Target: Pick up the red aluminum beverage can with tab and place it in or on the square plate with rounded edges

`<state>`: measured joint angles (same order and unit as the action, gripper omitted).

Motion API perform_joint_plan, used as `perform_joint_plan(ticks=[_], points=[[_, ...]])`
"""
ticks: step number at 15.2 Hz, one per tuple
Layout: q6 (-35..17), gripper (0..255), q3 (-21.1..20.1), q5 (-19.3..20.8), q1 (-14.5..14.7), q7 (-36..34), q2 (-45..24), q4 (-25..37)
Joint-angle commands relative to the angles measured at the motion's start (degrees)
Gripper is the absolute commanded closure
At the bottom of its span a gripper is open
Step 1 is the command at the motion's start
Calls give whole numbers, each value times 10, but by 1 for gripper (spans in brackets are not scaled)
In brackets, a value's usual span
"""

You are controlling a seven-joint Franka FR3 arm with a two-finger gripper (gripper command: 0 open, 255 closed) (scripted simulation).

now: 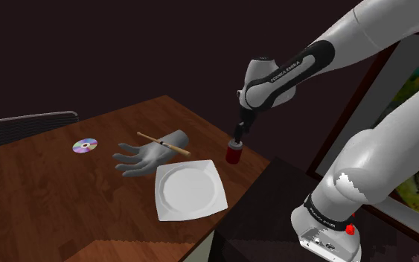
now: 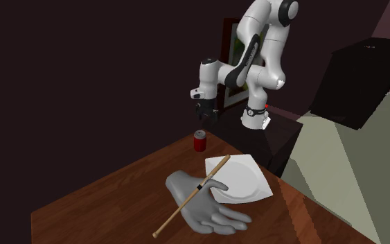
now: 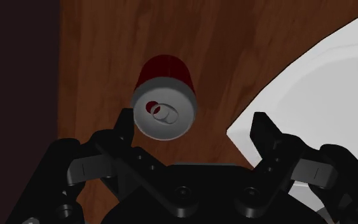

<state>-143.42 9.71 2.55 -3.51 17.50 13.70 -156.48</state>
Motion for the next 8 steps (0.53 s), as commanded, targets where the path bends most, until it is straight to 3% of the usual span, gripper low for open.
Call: perform_joint_plan(ticks=[1, 3, 8], points=[[-46, 0, 9, -4, -1, 18, -57, 8], [-85, 0, 17, -11, -3, 38, -107, 16], [-124, 0, 16, -27, -1, 50, -145, 15]])
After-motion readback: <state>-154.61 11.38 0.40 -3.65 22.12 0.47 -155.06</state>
